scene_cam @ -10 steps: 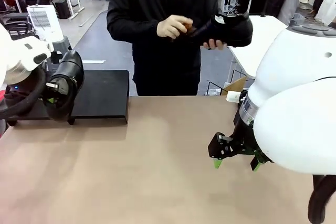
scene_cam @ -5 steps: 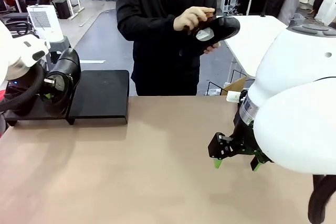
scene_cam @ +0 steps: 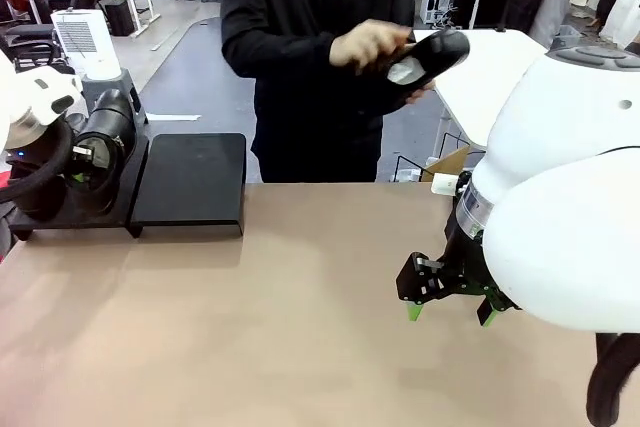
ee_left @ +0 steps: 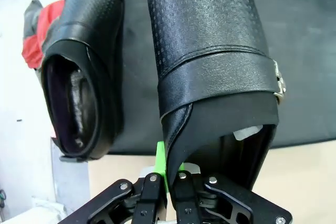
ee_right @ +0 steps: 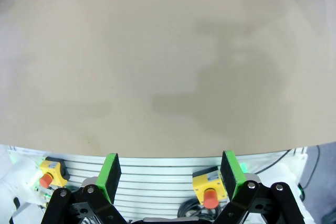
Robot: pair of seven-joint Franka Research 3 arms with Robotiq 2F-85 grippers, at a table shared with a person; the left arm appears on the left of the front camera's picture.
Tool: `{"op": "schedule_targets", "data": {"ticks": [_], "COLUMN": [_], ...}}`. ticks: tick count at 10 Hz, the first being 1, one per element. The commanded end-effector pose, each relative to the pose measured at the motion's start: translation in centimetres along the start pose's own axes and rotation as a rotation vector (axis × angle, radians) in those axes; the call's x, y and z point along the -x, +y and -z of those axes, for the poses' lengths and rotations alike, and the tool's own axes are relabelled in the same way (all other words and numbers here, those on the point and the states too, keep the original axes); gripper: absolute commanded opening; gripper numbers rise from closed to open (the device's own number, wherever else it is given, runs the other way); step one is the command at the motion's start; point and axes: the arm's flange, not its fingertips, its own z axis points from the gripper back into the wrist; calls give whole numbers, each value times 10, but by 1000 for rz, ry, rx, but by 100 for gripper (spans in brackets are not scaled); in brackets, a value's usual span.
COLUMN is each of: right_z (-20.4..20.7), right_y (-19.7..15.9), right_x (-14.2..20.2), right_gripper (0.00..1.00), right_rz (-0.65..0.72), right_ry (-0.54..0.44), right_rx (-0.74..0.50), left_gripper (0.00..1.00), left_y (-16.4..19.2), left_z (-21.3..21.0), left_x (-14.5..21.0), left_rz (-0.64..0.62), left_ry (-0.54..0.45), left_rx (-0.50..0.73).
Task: Organize the shoes by placing them on the stand.
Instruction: Place the Shoe from the middle of the table onto the Shoes Stand.
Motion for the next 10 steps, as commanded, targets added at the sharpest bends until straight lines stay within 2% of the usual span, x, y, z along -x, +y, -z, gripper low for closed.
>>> {"op": "schedule_targets", "data": {"ticks": [1, 10], "right_z": [-1, -1], "right_y": [-2, -2], "right_x": [-1, -1], "right_gripper": [100, 100], "right_rz": [-15, -15], "right_ry": [4, 4], "right_rx": [-16, -16], "left_gripper": [0, 0], "left_y": [-2, 2], "left_z": [11, 44], "left_x": [-12, -14], "left_rz": [-5, -55], "left_ry": [-10, 38], "left_rx": [-13, -15]}}
